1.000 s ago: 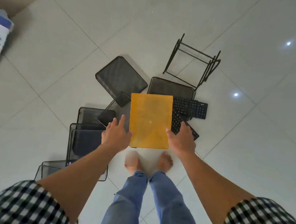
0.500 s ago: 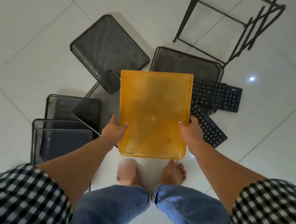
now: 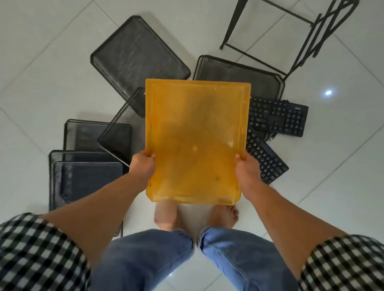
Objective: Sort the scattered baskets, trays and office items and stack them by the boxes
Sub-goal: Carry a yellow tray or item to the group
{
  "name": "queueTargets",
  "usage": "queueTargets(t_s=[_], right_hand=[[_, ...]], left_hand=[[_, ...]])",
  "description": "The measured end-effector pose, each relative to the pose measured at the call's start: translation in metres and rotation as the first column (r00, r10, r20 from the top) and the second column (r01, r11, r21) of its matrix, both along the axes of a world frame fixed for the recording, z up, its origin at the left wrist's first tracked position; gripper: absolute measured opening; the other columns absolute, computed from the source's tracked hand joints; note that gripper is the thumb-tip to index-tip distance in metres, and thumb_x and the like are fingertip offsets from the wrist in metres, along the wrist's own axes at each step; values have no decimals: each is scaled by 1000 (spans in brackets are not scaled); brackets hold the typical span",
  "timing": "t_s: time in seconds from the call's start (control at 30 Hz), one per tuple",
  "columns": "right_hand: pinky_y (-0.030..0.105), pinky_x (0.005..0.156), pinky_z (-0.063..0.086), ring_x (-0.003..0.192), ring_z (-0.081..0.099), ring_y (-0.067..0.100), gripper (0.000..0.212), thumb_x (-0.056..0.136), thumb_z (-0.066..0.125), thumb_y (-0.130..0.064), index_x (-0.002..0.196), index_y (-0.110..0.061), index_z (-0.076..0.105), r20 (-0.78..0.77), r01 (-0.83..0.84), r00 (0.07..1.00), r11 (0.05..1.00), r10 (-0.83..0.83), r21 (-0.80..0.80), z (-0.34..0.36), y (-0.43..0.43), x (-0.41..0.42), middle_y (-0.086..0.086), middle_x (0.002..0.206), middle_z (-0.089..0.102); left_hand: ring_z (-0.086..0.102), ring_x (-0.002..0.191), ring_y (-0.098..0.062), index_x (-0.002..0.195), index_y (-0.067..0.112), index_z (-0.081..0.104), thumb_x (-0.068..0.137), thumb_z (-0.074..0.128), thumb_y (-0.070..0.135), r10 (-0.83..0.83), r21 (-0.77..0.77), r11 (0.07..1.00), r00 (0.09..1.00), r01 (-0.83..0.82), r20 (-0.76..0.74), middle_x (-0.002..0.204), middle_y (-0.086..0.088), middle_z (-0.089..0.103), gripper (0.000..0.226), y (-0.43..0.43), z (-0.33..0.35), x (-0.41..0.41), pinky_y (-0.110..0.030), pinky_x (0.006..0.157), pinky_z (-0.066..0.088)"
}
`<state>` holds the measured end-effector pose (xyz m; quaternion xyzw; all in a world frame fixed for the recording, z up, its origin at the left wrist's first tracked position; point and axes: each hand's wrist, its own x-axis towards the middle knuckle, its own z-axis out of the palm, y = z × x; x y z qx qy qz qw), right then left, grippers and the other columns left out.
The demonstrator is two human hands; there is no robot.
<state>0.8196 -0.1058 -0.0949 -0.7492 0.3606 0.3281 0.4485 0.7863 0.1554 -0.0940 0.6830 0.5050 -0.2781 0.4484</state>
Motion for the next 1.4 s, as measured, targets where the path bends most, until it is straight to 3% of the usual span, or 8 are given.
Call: queueTargets(t_s=[0.2, 0.4, 0.57, 0.67, 0.8, 0.97, 1.2, 1.4], right_hand=[[41, 87, 51, 85, 57, 18, 26, 109, 40, -31, 119, -27, 64, 62, -16, 998, 1000, 16, 4, 149, -4, -12, -11, 93, 61], [57, 95, 51, 106, 63, 38, 36, 108, 39, -37, 117, -12, 63, 158, -72, 985, 997, 74, -19, 310, -24, -41, 18, 113, 66], [45, 97, 50, 112, 61, 29, 32, 108, 42, -41, 130, -24, 58, 251, 31, 967, 1000, -30, 1, 403, -34, -68, 1, 118, 62], [45, 101, 46, 120, 55, 27, 39, 106, 50, -31, 144, -23, 51, 316, 117, 943, 993, -102, -26, 436, -39, -89, 2, 134, 58], [52, 106, 45, 130, 53, 31, 44, 105, 52, -34, 147, -23, 47, 348, 223, 917, 974, -197, -37, 464, -46, -119, 3, 145, 54], [56, 108, 45, 131, 52, 31, 45, 105, 53, -35, 149, -25, 45, 376, 388, 847, 921, -375, 42, 490, -69, -153, 2, 148, 52], [60, 112, 40, 136, 48, 33, 47, 109, 44, -27, 155, -24, 37, 351, 580, 747, 811, -564, 68, 508, -136, -238, 3, 152, 47], [58, 108, 44, 128, 54, 32, 43, 108, 42, -25, 150, -23, 46, 391, 809, 509, 581, -767, 86, 514, -212, -349, 2, 143, 56]], left_hand=[[55, 114, -31, 150, 12, 43, 108, 42, 24, 23, -56, 998, 999, -20, 39, 131, -5, 58, 44, -2, 151, -6, -55, 105, 43], [57, 88, -21, 143, 11, 51, 107, 42, 20, 1, -67, 998, 989, 10, 151, 104, 3, 64, 38, -12, 303, -24, -45, 85, 47], [50, 72, -14, 139, 8, 55, 103, 45, 10, 24, -98, 995, 972, -1, 235, 81, 9, 55, 38, -24, 389, -34, -35, 68, 42], [58, 82, -19, 141, 4, 52, 104, 45, 8, 4, -178, 983, 963, 46, 269, 93, 4, 62, 38, -30, 427, -33, -42, 81, 45], [55, 124, -38, 149, 3, 41, 105, 45, 11, -95, -218, 962, 948, 166, 305, 142, -12, 55, 45, -36, 464, -24, -58, 106, 44], [64, 87, -21, 141, 2, 51, 104, 48, 10, -274, -232, 900, 895, 368, 353, 102, 2, 66, 37, -64, 493, -19, -35, 67, 55], [59, 107, -37, 142, 3, 49, 105, 48, 14, -553, -189, 743, 749, 642, 365, 133, -16, 59, 38, -176, 520, -29, -59, 100, 47], [58, 99, -31, 146, 4, 45, 107, 45, 15, -730, -217, 547, 587, 809, 350, 121, -12, 62, 40, -322, 533, -85, -55, 97, 48]])
